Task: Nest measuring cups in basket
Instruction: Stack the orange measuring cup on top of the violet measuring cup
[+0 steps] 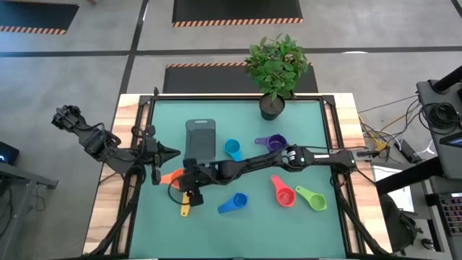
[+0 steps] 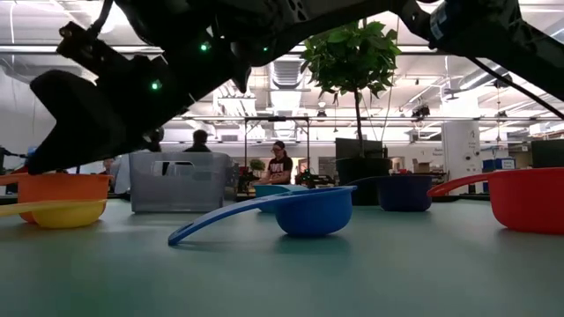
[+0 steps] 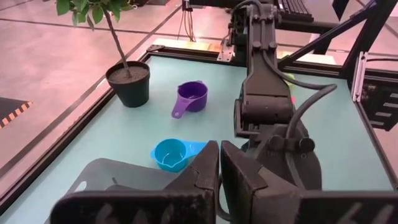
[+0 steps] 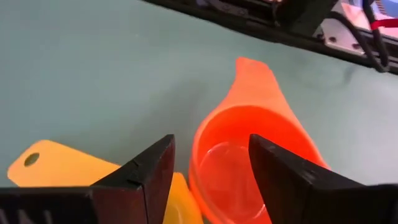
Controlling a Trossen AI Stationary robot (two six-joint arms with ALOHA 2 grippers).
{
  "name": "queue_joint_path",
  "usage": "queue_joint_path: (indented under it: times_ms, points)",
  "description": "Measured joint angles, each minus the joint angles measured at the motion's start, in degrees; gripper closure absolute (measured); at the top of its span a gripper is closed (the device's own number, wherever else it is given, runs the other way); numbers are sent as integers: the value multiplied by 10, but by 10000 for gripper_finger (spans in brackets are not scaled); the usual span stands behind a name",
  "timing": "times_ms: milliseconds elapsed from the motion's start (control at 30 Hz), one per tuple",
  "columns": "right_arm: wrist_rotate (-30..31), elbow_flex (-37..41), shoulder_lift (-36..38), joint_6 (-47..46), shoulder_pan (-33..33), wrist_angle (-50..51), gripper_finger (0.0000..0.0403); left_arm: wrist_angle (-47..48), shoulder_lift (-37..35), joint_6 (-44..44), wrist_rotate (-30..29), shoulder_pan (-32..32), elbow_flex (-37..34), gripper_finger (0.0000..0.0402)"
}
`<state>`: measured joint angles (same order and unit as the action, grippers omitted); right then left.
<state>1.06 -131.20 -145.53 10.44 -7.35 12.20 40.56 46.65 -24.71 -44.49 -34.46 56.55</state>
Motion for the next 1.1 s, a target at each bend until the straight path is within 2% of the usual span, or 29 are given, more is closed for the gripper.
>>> queue_joint_path:
  times_ms: [200, 400, 800, 1100]
  points:
    - [0, 10, -1, 1, 2, -8, 218, -1, 0, 0, 0, 0, 0, 402]
    - [-14, 15, -1, 7, 2, -7, 252, -4, 1, 0, 0, 0, 0, 402]
    - [-48, 26, -1, 18, 3, -3, 383, -7, 1, 2, 0, 0, 0, 402]
    - [-47, 22, 5, 35, 3, 5, 392, -8, 1, 2, 0, 0, 0, 402]
